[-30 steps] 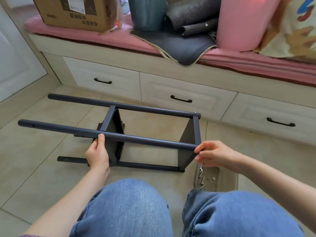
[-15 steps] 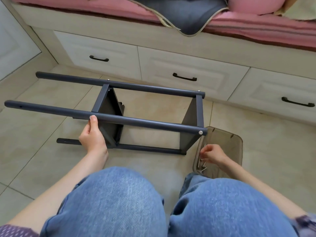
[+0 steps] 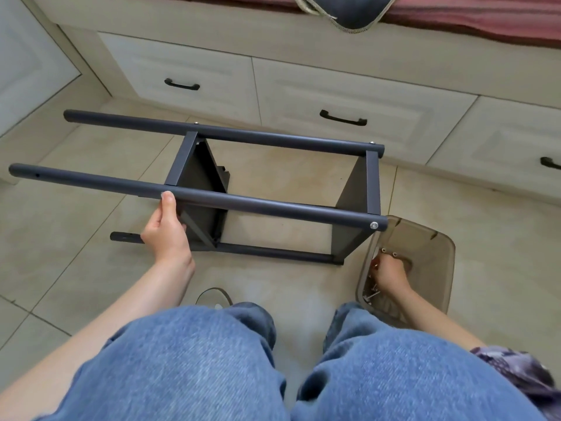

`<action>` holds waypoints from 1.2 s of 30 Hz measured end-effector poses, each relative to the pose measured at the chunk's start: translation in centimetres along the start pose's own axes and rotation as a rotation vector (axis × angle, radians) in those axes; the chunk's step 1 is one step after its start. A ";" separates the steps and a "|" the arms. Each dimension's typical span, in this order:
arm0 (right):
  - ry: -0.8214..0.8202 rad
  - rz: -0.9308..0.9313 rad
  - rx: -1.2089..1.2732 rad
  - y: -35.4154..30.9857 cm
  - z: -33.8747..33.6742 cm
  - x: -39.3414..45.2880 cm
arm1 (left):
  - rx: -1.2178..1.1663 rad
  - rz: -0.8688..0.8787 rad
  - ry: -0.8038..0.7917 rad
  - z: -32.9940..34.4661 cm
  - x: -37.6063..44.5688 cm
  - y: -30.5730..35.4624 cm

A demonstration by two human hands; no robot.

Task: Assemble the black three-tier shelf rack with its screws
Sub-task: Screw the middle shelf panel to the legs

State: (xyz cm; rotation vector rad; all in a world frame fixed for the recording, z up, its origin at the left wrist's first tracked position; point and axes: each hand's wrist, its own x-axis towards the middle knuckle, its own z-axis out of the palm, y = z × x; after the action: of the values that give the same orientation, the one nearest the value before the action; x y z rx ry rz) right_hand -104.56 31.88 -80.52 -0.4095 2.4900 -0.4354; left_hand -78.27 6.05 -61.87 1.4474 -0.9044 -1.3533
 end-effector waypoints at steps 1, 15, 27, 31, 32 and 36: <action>0.006 -0.003 -0.010 0.1 0.0 0.0 | -0.004 0.000 0.002 0.0 0.0 0.0; 0.025 0.062 -0.152 -0.9 0.7 0.5 | 0.005 0.023 0.023 0.0 0.8 -0.6; 0.112 -0.020 0.218 -1.0 -3.0 -2.7 | -0.014 -0.004 -0.017 -0.4 1.3 -0.7; 0.201 -0.092 0.362 -2.7 -7.8 -6.3 | -0.008 -0.036 -0.074 -0.8 1.6 -0.4; 0.216 -0.124 0.388 -3.4 -9.1 -7.1 | -0.010 -0.037 -0.093 -1.0 1.7 -0.4; 0.190 -0.284 0.493 -7.1 -14.4 -10.6 | -0.015 -0.056 -0.141 -1.5 2.1 -0.4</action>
State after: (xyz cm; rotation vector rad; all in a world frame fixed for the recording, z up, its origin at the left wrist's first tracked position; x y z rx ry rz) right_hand -103.21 32.59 -61.29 -0.5370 2.3919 -1.2189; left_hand -76.54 4.36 -62.98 1.3888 -0.9473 -1.5156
